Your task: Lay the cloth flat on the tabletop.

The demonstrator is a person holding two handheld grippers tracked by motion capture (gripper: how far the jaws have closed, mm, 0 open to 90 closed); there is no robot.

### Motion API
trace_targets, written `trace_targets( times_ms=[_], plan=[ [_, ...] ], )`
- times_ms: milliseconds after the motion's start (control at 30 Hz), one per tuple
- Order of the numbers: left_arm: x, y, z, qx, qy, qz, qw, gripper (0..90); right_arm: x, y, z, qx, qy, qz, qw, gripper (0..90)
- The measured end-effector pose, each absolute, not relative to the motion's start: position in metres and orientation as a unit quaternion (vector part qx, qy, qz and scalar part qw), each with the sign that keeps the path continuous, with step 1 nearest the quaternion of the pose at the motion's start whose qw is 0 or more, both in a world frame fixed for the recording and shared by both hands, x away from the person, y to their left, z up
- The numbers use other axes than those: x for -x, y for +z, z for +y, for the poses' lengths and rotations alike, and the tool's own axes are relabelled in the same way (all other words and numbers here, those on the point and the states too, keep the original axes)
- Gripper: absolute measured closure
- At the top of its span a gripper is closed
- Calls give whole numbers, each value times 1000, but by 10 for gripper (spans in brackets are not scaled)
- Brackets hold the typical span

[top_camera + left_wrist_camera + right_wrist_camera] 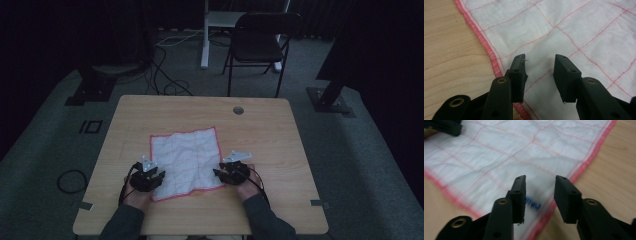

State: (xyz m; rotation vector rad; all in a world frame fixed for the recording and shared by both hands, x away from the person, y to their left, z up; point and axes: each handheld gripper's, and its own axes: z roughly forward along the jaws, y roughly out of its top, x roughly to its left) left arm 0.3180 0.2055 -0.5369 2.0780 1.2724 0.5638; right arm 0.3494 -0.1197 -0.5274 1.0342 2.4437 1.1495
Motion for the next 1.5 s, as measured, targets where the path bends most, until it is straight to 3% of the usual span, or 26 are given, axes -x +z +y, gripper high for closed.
trace_targets(
  times_ms=[300, 900, 1500],
  plan=[
    [-321, -538, 209, -785, 212, 485, 323, 605, -361, -540, -106, -353, 372, 849, 127, 571],
    [-311, -541, 186, -794, 200, 461, 341, 588, -313, -539, -141, -363, 358, 849, 137, 573],
    [-306, -540, 174, -800, 187, 453, 346, 571, -300, -540, -158, -379, 371, 839, 123, 572]
  ],
)
